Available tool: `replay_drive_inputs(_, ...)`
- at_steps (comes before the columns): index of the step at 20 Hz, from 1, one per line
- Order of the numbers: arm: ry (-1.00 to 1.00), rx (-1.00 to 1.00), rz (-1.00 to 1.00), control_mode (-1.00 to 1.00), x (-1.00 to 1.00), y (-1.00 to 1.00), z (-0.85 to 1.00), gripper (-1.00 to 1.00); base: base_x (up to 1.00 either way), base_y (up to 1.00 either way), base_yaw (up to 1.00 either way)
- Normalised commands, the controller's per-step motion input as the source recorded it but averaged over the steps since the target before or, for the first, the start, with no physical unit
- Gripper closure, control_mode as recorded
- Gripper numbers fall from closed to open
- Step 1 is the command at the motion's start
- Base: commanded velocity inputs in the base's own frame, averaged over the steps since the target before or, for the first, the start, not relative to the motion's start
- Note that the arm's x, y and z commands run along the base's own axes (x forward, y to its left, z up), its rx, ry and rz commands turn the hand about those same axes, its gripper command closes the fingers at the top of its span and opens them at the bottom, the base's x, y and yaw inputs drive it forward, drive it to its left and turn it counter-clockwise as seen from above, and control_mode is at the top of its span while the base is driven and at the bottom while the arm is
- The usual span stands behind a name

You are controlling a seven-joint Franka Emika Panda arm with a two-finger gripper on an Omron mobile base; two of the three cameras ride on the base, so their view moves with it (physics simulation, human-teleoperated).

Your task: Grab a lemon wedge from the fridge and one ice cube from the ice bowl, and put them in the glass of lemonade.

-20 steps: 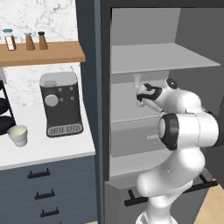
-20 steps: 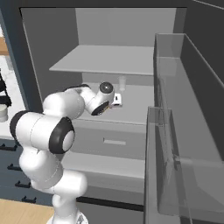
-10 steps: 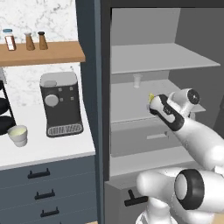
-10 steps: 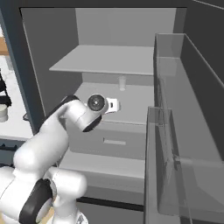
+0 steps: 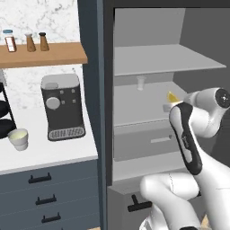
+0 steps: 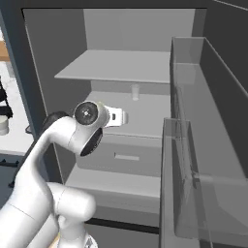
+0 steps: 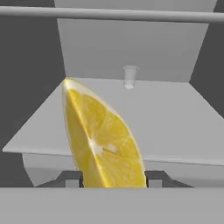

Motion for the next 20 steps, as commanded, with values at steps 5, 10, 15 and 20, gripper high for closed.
replay_drive_inputs(5, 0.12, -0.01, 0.00, -1.00, -1.00, 0.00, -0.12, 1.00, 0.00, 0.00, 0.00)
replay_drive_inputs(10, 0.05, -0.01, 0.00, 1.00, -0.40, 0.06, -0.04, 1.00, -0.60, 0.55, 0.03)
replay_drive_inputs(15, 0.00, 0.00, 0.00, 1.00, 0.00, 0.00, 0.00, 1.00, -0.56, 1.00, 0.10)
replay_drive_inputs(20, 0.00, 0.00, 0.00, 1.00, 0.00, 0.00, 0.00, 1.00, -0.01, 1.00, 0.03)
